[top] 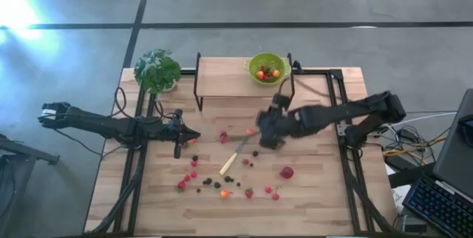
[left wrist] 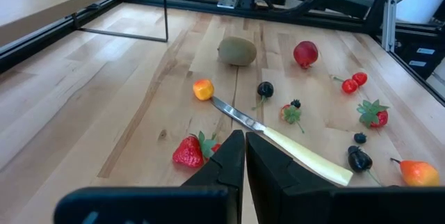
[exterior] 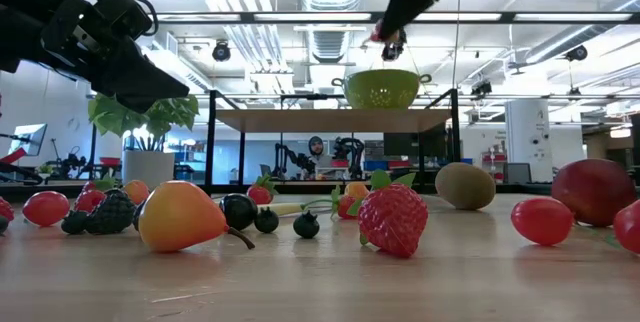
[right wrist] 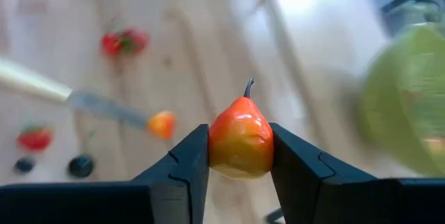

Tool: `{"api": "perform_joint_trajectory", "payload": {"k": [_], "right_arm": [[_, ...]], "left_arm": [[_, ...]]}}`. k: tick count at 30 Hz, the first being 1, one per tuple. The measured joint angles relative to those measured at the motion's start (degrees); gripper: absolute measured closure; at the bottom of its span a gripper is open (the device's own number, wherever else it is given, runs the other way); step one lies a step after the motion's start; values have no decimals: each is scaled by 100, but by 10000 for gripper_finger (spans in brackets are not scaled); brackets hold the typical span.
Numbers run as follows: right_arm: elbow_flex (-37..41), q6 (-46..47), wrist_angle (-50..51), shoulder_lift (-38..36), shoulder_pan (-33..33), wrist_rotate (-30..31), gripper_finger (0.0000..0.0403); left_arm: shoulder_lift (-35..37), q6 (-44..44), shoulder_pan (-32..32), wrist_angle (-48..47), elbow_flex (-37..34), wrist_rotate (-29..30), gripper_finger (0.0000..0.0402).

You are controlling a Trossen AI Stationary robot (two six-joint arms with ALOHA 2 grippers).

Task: Pick & Place Fruit
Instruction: Put the pear into the strainer bowl

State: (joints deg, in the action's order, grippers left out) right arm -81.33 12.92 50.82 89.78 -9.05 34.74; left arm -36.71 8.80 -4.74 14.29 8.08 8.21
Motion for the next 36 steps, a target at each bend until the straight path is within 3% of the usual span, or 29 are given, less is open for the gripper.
{"api": "perform_joint_trajectory", "payload": {"k": [9,15,19,24,32,36], "right_arm": [[-196,-101,-128,-750,1273,-50,266],[-196,-323,-239,-792,2190,-781,277],[-193,-354,-260,-680,2652,-957,269],[-191,-415,-307,-508,2945,-992,260],[-189,-472,-324,-210,3182,-990,278],[-183,-470,-306,-84,3288,-984,265]], "left_arm": [[0,1,0,-1,0,1,381],[-2,0,1,-5,0,0,381],[0,2,0,-8,0,1,381],[0,0,-1,-8,0,0,381],[-2,0,-1,-27,0,0,381],[0,1,0,-28,0,0,381]]}}
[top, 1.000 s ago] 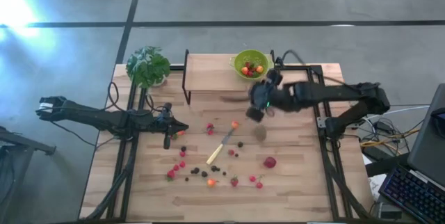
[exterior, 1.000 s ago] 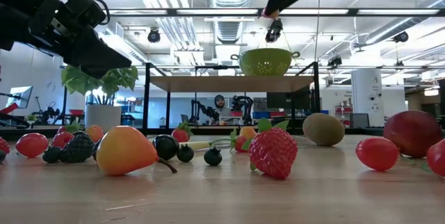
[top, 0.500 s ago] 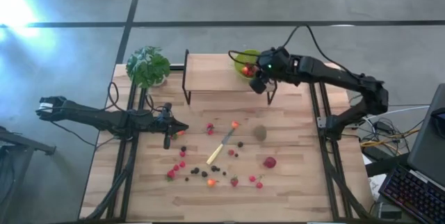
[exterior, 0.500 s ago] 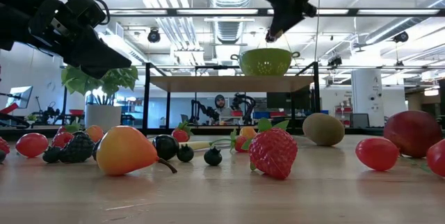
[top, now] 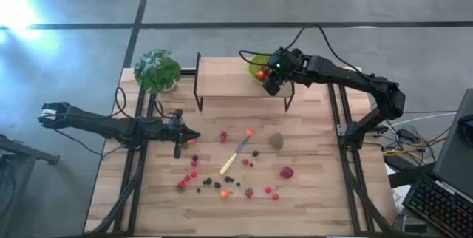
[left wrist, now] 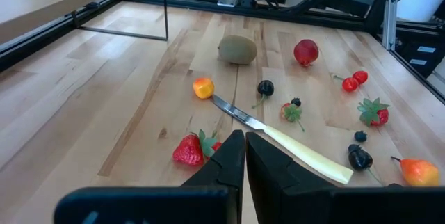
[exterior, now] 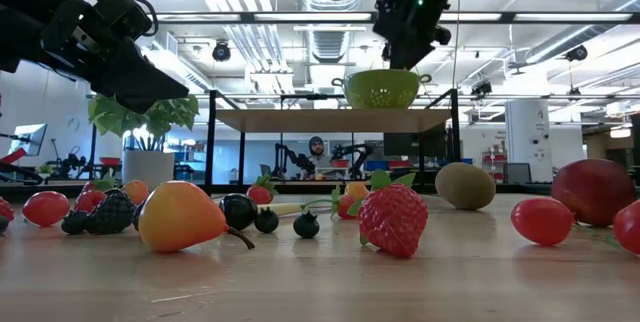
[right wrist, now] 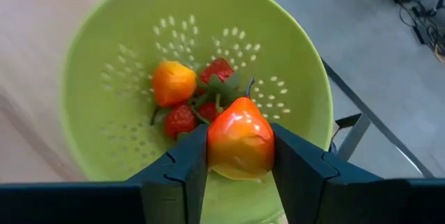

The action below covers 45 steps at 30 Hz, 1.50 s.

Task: Pick & Place Fruit
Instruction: Put the pear into the strainer bowl, then put the kiwi into the strainer bowl

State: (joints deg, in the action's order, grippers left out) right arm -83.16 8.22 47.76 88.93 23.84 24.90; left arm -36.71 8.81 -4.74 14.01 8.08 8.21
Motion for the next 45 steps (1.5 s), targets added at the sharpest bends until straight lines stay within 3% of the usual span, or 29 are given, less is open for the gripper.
{"api": "perform_joint_trajectory", "payload": {"k": [5,14,30,38,45], "right_arm": [[3,3,3,97,108,12,251],[3,36,28,106,193,61,263],[3,-128,145,61,207,79,187],[-25,-182,139,-208,48,77,204],[-27,-199,140,-412,-572,75,226]], "left_arm": [[-1,0,0,0,0,1,381],[0,-1,-1,1,0,0,381],[0,-1,-1,1,0,0,381],[0,0,-1,1,0,0,381],[-2,-1,1,1,0,0,381]]}}
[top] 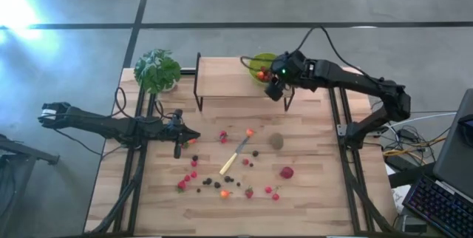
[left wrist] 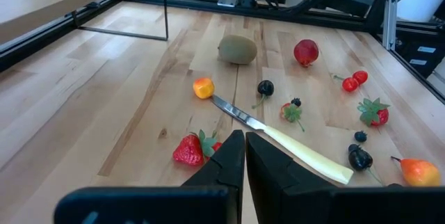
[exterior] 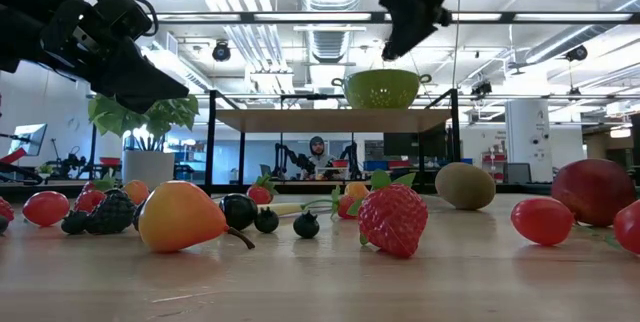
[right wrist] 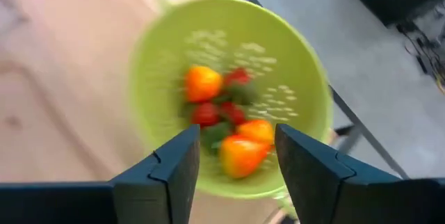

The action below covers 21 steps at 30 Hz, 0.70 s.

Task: Pick & Place Fruit
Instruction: Put the kiwi into the strainer bowl

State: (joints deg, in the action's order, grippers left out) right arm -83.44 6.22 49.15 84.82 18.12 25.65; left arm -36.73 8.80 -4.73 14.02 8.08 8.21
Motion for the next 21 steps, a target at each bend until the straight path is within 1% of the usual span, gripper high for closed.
{"api": "perform_joint_trajectory", "payload": {"k": [4,9,11,15,21], "right_arm": [[12,25,99,-2,-581,-2,233],[87,436,438,31,-1394,-7,230],[175,746,494,31,-1712,-6,227],[438,1652,780,20,-2259,12,225],[1141,2642,854,13,-3084,26,238]], "left_arm": [[0,0,-2,0,0,0,381],[2,1,-2,0,0,2,381],[2,2,0,0,0,0,381],[0,0,-2,0,0,0,381],[1,1,-2,0,0,1,381]]}}
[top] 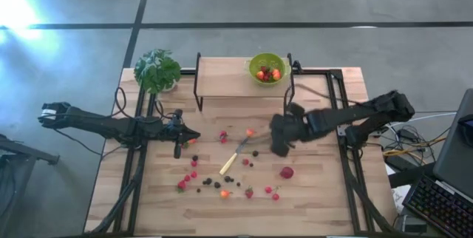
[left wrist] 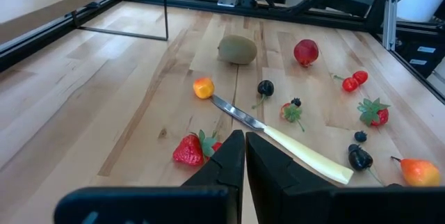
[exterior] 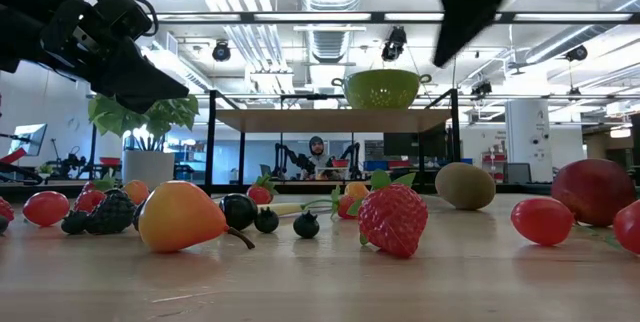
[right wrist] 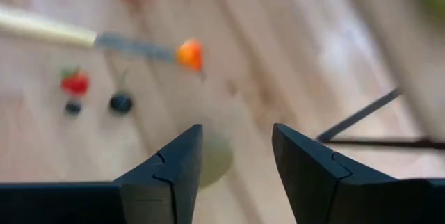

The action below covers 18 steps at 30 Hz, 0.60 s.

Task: Pick & Place Fruit
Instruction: Put the kiwi into the strainer bowl

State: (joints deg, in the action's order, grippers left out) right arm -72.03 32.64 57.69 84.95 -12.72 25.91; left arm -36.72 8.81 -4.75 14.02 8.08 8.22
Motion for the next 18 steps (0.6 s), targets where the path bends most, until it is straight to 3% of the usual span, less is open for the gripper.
{"api": "perform_joint_trajectory", "payload": {"k": [8,13,18], "right_arm": [[817,1125,-454,2,-967,355,256],[1215,2103,-540,2,-1007,713,256],[1438,2816,-709,2,-879,873,227]], "left_arm": [[0,-1,1,0,0,-1,381],[-1,1,0,0,0,-1,381],[0,0,0,0,0,0,381]]}}
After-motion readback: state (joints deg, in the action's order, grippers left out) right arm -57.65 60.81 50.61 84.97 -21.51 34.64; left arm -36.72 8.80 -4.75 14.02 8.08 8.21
